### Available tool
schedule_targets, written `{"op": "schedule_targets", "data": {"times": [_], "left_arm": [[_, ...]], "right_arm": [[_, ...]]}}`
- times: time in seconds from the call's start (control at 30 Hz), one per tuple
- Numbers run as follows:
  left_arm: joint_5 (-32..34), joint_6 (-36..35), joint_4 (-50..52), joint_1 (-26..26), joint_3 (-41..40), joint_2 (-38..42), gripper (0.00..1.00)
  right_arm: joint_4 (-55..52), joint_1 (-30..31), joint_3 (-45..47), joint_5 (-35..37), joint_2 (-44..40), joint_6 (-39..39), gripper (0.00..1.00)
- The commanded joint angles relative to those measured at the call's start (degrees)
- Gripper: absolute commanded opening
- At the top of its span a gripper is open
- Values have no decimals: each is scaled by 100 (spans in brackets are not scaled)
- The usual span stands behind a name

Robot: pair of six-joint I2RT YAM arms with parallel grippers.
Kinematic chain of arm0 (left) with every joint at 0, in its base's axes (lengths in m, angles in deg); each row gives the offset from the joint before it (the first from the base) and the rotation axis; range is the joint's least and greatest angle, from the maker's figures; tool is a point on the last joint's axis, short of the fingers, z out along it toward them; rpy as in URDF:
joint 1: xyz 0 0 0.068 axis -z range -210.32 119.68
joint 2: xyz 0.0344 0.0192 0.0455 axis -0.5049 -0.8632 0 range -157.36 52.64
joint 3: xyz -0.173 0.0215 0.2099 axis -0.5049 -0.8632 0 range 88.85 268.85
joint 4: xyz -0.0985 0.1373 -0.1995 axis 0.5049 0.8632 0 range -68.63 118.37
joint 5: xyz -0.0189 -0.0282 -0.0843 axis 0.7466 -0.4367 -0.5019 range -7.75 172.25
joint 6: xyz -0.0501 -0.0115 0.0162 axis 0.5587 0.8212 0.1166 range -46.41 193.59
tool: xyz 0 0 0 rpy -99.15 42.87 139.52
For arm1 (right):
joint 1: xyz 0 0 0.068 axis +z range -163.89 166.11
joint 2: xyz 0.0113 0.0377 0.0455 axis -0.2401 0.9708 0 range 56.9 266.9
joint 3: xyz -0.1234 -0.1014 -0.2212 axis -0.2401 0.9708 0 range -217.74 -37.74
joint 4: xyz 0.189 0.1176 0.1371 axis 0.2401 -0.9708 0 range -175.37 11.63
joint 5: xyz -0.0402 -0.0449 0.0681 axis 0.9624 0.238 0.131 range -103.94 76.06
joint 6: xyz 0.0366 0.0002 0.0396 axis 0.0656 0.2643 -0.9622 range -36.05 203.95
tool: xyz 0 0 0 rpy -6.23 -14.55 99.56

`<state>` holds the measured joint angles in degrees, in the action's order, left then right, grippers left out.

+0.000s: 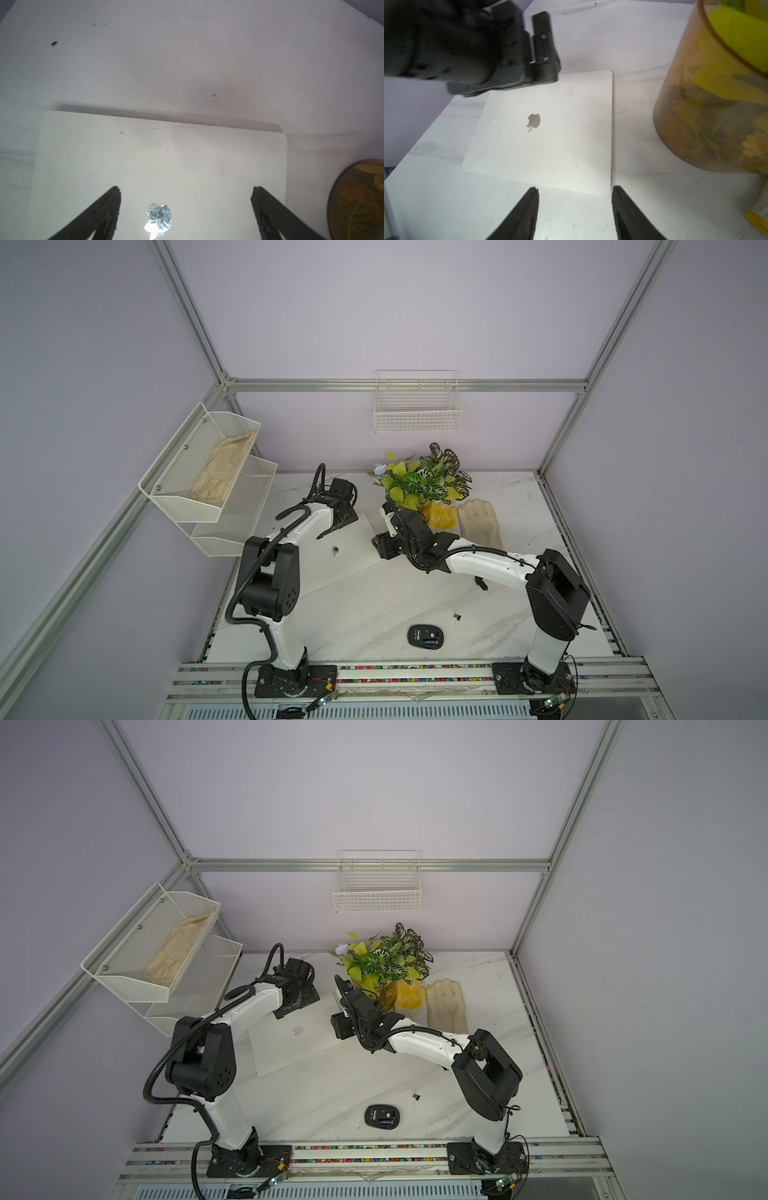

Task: Insert the wireless mouse receiver into the laptop
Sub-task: Adjust the laptop at the center of the board.

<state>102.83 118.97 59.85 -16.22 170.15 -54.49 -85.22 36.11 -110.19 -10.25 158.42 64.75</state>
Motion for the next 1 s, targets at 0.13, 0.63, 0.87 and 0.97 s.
{"op": "schedule_targets", "data": {"times": [0.13, 0.63, 0.87, 0.97], "left_arm": [[-178, -633, 278, -70, 1568, -1265, 100], [-801, -854, 1242, -572, 3482, -3004, 97], [-1324, -986, 1843, -577, 3715, -3286, 96], [-1416, -1184, 1843, -490, 3267, -3096, 95]], "right_arm": [[306, 211, 693, -223, -676, -161, 62], [360, 287, 802, -454, -628, -285, 64], [346, 283, 871, -286, -770, -212, 64], [364, 283, 856, -222, -823, -180, 65]]}}
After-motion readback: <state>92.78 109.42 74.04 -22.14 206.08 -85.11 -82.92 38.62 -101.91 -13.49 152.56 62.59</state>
